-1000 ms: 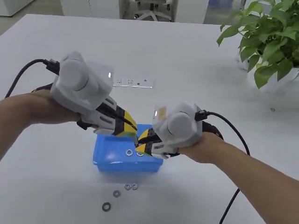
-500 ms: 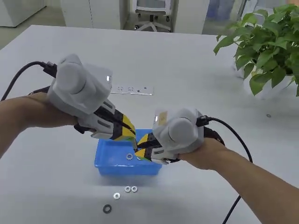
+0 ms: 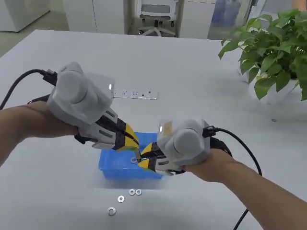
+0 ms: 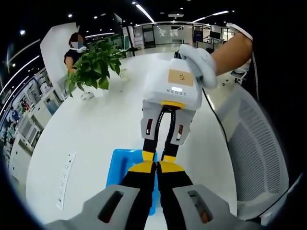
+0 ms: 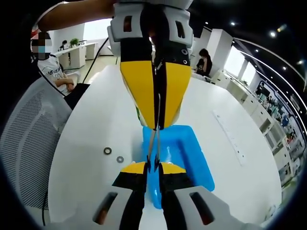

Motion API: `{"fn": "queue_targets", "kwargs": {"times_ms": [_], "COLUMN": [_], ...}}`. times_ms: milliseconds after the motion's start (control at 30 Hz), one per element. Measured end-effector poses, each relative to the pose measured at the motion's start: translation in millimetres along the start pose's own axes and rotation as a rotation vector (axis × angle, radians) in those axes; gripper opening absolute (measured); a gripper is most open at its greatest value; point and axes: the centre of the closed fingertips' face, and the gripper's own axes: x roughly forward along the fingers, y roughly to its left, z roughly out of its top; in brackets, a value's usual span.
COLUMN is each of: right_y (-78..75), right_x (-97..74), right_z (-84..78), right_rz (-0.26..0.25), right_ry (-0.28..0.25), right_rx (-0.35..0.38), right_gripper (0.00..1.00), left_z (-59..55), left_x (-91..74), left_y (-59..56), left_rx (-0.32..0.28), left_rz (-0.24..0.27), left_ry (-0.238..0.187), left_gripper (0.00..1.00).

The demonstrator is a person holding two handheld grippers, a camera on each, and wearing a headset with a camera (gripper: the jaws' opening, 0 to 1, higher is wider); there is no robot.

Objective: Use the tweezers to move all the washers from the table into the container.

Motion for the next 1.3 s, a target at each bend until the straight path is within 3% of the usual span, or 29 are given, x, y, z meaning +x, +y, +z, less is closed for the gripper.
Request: {"fn": "queue_targets", "kwargs": {"times_ms": [767, 1300], "right_y": [32.8, 44.5], "right_x": [16.3, 29.2], "right_z": [-20.0, -33.7], "right_rz": [0.055, 0.085], "right_ry": [-0.003, 0.013], "right_rx": [0.040, 0.054], "right_gripper": [0.11, 0.11], "left_z": [-21.0, -34.5], "left_x": [22.5, 36.4], "left_y": [-26.2, -34.0], "left_rx": [-0.023, -0.053], "left_rz": [-0.062, -0.091], "left_ry": [0.015, 0.016], "left_gripper": [0.06, 0.06]}}
